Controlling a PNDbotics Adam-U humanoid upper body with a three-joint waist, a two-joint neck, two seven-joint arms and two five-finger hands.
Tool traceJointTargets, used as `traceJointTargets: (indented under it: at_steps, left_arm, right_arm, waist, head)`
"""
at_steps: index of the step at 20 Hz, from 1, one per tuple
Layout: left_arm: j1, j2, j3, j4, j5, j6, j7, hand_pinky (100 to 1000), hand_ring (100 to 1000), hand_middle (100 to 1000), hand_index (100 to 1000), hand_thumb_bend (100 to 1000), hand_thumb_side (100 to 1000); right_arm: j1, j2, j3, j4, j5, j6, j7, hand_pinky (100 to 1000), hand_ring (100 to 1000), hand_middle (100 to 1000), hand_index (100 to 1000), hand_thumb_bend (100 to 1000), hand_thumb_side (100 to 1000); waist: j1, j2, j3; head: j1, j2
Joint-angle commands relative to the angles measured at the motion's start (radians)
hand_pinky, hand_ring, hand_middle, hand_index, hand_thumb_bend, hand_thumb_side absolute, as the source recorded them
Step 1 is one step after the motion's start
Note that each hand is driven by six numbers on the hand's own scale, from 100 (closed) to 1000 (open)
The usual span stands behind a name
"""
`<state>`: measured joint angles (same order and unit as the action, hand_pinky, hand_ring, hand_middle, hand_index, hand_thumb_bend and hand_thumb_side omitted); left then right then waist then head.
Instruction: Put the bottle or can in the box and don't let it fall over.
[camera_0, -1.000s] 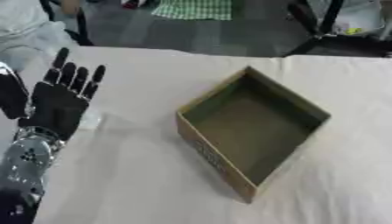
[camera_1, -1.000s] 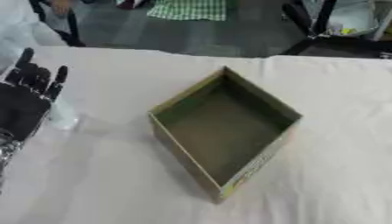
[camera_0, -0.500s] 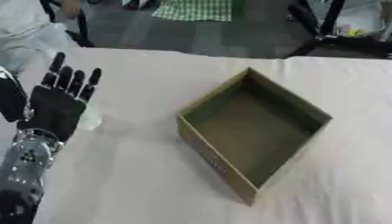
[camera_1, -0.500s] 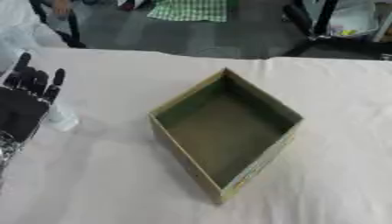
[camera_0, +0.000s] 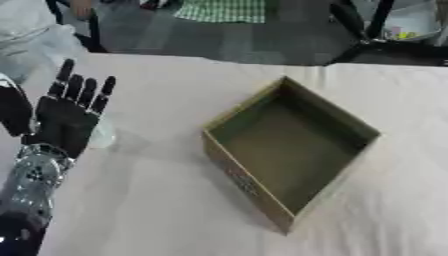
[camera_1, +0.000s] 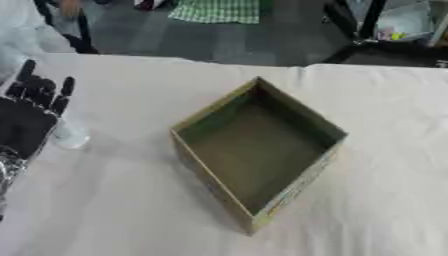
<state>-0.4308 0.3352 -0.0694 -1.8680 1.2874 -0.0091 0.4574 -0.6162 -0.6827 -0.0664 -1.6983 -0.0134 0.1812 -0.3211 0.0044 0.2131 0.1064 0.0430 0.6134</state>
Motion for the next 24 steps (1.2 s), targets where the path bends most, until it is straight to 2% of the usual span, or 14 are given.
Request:
traceJointTargets:
  at_steps: [1,24]
  left_arm:
    - [-0.022,0.031,0.011,0.001,0.006,-0.004,-0.004,650,374,267,1000,729,720]
    - [-0.025,0.038,0.019,0.048,-0.001,-0.011,-0.001,650,371,266,1000,729,728]
  right_arm:
    - [-0.017,-0.03,-0.004,-0.005,0.0,-0.001,0.003,805,739,730,872,100,684]
    - [-0.024,-0.032,-0.004,0.002,0.001,-0.004,0.006,806,739,730,873,100,688]
  waist:
    - [-0.001,-0.011,-0.001]
    - [-0.003,0.001,-0.001]
  head:
    - [0.006,-0.011]
    - [0.017,-0.003]
